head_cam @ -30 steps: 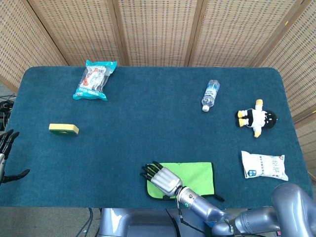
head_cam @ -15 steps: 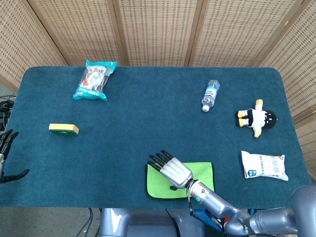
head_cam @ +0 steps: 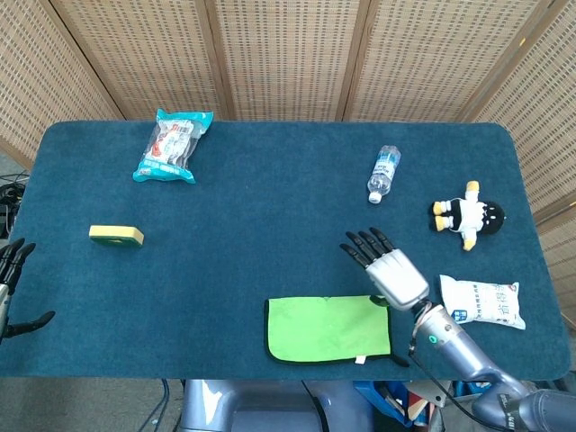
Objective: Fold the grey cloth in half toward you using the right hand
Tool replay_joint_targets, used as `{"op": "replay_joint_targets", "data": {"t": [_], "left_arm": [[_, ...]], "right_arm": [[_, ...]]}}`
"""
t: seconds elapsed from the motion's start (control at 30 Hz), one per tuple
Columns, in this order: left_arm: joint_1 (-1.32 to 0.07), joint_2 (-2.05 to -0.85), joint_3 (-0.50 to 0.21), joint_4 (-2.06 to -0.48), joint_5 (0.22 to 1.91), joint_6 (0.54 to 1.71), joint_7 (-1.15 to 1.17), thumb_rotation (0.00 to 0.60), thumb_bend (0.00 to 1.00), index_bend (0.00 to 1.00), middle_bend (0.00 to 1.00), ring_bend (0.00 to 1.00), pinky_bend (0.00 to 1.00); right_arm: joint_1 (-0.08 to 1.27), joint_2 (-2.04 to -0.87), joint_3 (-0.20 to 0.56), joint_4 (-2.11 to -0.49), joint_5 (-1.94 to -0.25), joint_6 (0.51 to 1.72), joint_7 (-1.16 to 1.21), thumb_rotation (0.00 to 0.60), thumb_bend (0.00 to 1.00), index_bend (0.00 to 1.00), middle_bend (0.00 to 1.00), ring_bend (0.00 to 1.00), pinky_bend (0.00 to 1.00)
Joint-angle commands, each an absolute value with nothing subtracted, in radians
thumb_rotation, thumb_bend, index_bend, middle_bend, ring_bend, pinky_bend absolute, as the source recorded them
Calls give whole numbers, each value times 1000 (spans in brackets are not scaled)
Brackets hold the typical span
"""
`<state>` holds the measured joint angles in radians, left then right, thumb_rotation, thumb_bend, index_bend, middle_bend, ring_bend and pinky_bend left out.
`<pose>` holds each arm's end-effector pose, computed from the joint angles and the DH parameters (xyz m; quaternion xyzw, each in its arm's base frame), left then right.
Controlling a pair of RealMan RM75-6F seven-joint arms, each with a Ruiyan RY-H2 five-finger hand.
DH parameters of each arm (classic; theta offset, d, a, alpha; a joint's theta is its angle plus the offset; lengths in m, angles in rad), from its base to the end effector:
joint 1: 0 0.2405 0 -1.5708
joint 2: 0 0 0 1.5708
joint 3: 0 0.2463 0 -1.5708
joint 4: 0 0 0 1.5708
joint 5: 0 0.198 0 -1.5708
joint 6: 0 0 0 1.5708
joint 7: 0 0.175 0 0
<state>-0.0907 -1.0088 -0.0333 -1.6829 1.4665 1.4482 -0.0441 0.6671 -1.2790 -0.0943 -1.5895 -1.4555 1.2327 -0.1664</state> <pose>-0.2994 0.2079 0.1870 -0.5926 -0.4093 -0.3721 0.5856 -0.1711 -0.3118 0.0562 0.7825 -0.2727 0.3874 0.4041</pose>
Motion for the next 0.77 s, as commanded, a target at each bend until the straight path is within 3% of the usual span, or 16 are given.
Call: {"op": "replay_joint_targets", "data": {"t": [0.03, 0.3, 0.77], "left_arm": [[-87, -1013, -32, -1685, 1470, 1455, -36, 600, 143, 0, 0, 0, 0], [-73, -1028, -27, -1692, 1493, 1490, 1, 600, 143, 0, 0, 0, 0], [-62, -1047, -19, -1690, 1511, 1509, 40, 600, 144, 0, 0, 0, 0]], "right_arm": [[562, -1248, -120, -1451, -1513, 1343, 9, 600, 0, 0, 0, 0, 0], [424, -1247, -126, -1356, -1511, 1450, 153, 600, 0, 0, 0, 0, 0], [219, -1207, -79, -1528, -1462, 1671, 52, 600, 0, 0, 0, 0, 0]]}}
